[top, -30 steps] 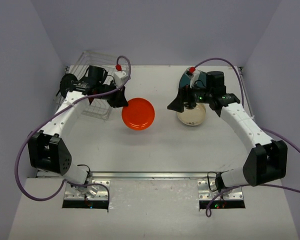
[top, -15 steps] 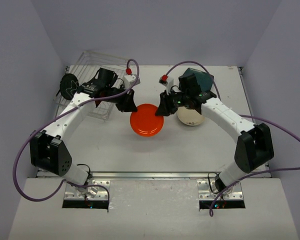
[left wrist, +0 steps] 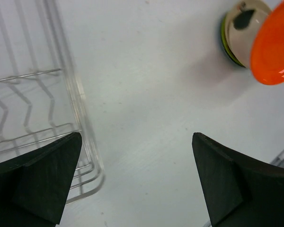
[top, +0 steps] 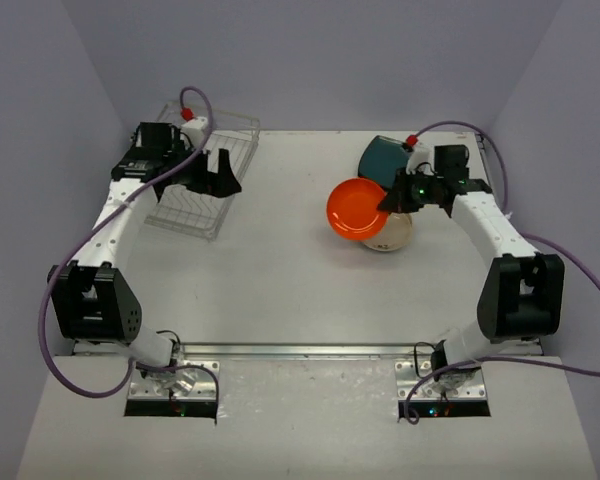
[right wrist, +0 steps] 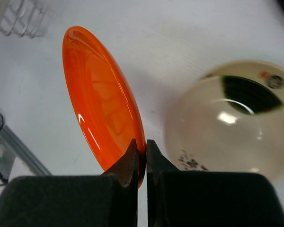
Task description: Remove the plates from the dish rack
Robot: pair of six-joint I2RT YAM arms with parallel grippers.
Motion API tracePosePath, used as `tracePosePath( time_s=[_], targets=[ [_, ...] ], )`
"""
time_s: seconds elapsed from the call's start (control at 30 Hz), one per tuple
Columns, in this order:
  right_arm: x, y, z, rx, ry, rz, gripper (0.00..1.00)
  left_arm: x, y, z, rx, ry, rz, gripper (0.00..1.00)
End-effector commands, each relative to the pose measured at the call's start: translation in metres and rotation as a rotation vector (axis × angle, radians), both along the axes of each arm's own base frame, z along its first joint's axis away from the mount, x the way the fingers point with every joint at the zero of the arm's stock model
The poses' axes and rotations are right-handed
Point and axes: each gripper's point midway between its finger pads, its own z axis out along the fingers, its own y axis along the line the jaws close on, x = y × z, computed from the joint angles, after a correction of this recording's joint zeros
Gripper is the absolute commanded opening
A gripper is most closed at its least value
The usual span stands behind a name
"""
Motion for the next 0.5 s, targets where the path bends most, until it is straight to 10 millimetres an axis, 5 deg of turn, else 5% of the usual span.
tracePosePath(
  time_s=[0.0, 0.37, 0.47],
  targets=[
    [0.006, -0.065, -0.005, -0.003, 0.012, -0.155, 0.0, 0.034, 0.047, 0.031, -0.049, -0.075, 0.186, 1.0],
    [0.025, -0.099, -0.041, 0.056, 0.136, -0.203, 0.0, 0.032, 0.051, 0.023, -0.027, -0.065, 0.189, 1.0],
    [0.027, -0.099, -0.048, 0.06, 0.169, -0.2, 0.13, 0.034, 0.057, 0.024, -0.003, -0.073, 0.215, 1.0]
  ],
)
